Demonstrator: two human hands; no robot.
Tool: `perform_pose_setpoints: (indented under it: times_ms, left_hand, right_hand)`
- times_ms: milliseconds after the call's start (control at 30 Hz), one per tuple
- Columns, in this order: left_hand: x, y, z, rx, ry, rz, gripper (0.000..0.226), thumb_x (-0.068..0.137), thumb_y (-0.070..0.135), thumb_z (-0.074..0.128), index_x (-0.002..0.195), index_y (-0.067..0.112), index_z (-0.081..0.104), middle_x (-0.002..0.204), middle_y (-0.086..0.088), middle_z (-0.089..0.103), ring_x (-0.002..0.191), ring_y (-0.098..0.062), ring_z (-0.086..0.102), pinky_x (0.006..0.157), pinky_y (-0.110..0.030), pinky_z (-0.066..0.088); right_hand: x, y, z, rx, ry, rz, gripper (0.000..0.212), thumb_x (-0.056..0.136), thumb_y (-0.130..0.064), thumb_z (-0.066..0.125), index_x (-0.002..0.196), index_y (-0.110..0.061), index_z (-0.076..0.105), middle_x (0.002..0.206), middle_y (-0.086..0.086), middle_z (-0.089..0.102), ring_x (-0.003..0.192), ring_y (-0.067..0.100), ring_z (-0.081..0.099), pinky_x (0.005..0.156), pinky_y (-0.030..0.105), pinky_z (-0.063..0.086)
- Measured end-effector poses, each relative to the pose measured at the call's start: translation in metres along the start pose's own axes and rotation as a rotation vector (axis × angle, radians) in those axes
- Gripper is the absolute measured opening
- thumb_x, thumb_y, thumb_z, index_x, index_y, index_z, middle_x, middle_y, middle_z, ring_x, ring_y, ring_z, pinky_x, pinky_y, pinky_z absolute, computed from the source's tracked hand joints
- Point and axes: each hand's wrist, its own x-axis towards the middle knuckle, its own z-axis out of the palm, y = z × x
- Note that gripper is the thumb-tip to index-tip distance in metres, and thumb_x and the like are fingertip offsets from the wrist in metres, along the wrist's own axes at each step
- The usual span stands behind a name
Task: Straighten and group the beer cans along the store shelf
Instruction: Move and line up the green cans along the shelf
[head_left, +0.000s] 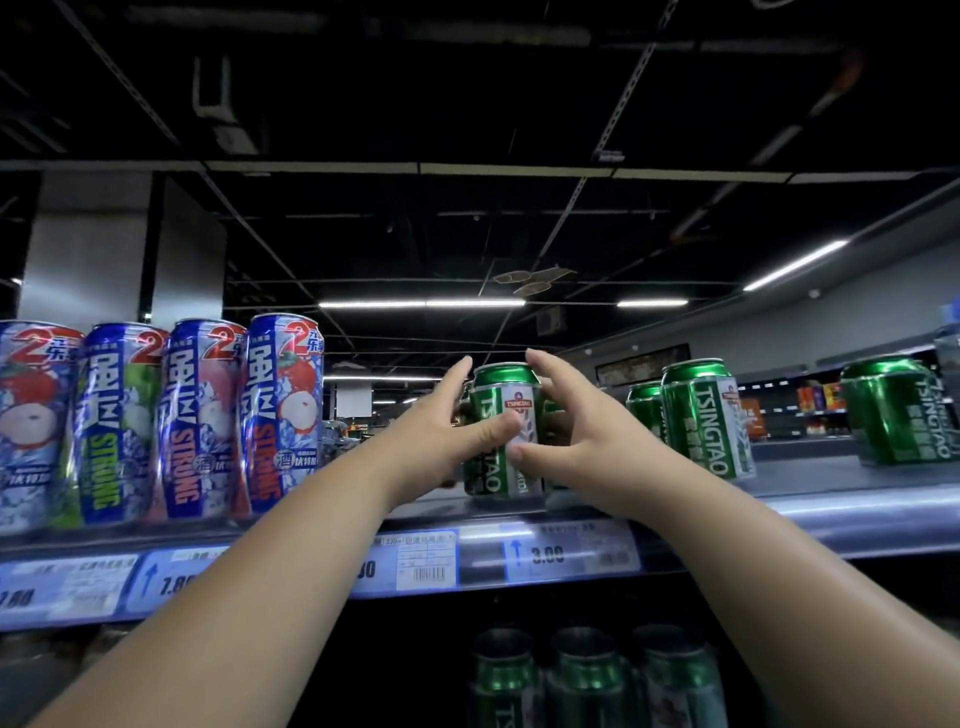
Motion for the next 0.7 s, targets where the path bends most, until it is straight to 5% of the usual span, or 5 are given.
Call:
perform_pose_setpoints:
  times_ms: [200, 333, 400, 500, 700]
  left_hand:
    - [-0.007, 0.02, 0.014, 0.416, 0.232, 0.284, 0.087, 0.075, 0.083, 0.045, 0.148, 0.057, 0.008, 0.155, 0.021, 0.016, 0.14, -0.009, 0.025, 0.108, -0.038, 0.033]
    - [-0.007, 0.031, 0.038, 0.398, 0.261, 0.192, 0.075, 0.082, 0.068, 0.052, 0.147, 0.052, 0.018, 0.153, 0.02, 0.012, 0.142, -0.02, 0.025, 0.112, -0.048, 0.033]
    - [-0.007, 0.033, 0.048, 0.431, 0.332, 0.188, 0.068, 0.088, 0.056, 0.054, 0.147, 0.047, 0.022, 0.152, 0.017, 0.012, 0.14, -0.023, 0.026, 0.11, -0.049, 0.035]
    - [-0.007, 0.031, 0.055, 0.494, 0.412, 0.184, 0.065, 0.091, 0.048, 0.054, 0.148, 0.045, 0.022, 0.153, 0.013, 0.012, 0.139, -0.024, 0.027, 0.104, -0.046, 0.038]
    - [-0.009, 0.029, 0.055, 0.514, 0.436, 0.165, 0.063, 0.092, 0.049, 0.053, 0.147, 0.048, 0.022, 0.156, 0.011, 0.012, 0.139, -0.023, 0.03, 0.101, -0.044, 0.039]
  right_hand:
    - [-0.024, 0.005, -0.025, -0.304, 0.277, -0.178, 0.085, 0.08, -0.048, 0.074, 0.154, -0.037, 0.033, 0.155, -0.013, 0.036, 0.146, 0.006, 0.022, 0.118, 0.033, 0.02]
    - [-0.03, 0.032, -0.079, -0.519, 0.521, 0.062, 0.073, 0.083, -0.043, 0.069, 0.149, -0.032, 0.041, 0.148, 0.003, 0.043, 0.139, 0.02, 0.027, 0.113, 0.044, 0.027]
    - [-0.026, 0.045, -0.102, -0.515, 0.426, 0.295, 0.072, 0.085, -0.044, 0.068, 0.15, -0.035, 0.038, 0.146, 0.009, 0.045, 0.13, 0.031, 0.043, 0.102, 0.046, 0.042]
    - [-0.024, 0.058, -0.111, -0.28, 0.295, 0.398, 0.063, 0.088, -0.043, 0.068, 0.146, -0.037, 0.044, 0.122, 0.007, 0.061, 0.073, 0.021, 0.068, 0.057, 0.03, 0.052]
    - [-0.011, 0.066, -0.099, -0.181, 0.26, 0.252, 0.053, 0.086, -0.045, 0.07, 0.135, -0.04, 0.051, 0.093, -0.007, 0.063, 0.054, 0.007, 0.063, 0.04, 0.022, 0.046]
